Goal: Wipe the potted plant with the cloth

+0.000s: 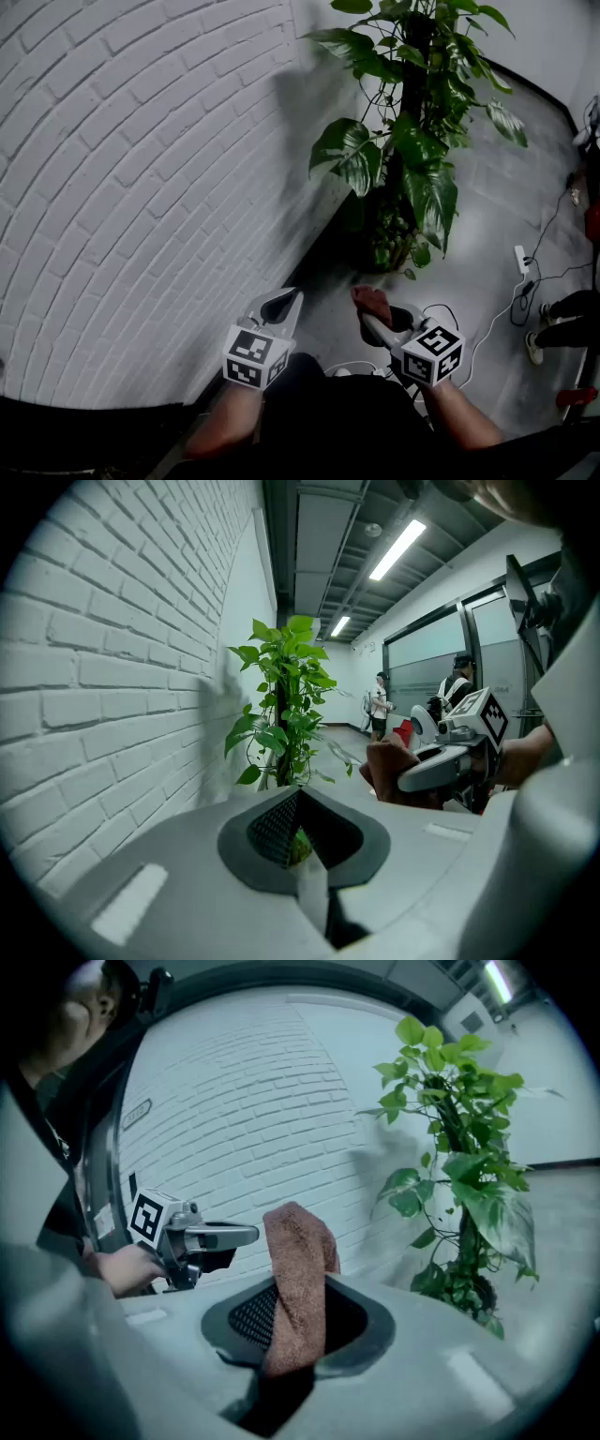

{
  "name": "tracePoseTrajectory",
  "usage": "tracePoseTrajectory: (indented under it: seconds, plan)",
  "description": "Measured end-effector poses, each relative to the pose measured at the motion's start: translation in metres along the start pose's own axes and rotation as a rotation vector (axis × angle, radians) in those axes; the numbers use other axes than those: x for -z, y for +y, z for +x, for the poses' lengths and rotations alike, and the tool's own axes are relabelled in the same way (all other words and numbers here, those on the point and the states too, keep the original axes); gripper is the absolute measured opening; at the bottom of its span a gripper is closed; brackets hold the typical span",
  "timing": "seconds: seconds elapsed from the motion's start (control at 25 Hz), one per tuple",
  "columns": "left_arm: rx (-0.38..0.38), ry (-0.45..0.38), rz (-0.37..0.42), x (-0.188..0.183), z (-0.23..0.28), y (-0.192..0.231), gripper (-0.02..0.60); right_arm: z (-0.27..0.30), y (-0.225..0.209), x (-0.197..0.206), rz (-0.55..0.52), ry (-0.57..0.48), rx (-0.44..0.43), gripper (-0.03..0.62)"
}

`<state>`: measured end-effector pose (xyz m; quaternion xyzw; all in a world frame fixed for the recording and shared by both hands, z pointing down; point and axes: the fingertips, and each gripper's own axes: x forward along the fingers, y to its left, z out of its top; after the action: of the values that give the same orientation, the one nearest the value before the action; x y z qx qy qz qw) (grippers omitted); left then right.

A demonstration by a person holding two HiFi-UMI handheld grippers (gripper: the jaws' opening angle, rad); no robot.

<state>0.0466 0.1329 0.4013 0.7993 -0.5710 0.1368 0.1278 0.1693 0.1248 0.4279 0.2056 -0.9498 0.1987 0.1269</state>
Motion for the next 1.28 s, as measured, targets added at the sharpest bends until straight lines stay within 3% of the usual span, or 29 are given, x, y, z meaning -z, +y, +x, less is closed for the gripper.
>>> tracePoseTrajectory:
  seconds: [0.28, 0.68, 0.92, 1.28]
  plan:
    - [0.093, -0.003, -0.015, -0.01, 0.052, 0.047, 0.017, 0.019, -0.034, -0.023, 0.028, -0.02, 0.111, 0.066]
    - [0.289, 0.053, 0.096, -0.029, 0.153, 0.133, 0.017, 0.109, -0.071, -0.087, 0.076, -0.085, 0.307, 0.066]
    - [0.386, 0.069, 0.154, -0.033, 0.199, 0.148, 0.017, 0.14, -0.099, -0.121, 0.08, -0.148, 0.424, 0.064]
    - [0.432, 0.113, 0.162, -0.019, 0.285, 0.143, 0.017, 0.158, -0.156, -0.18, 0.026, -0.207, 0.433, 0.064]
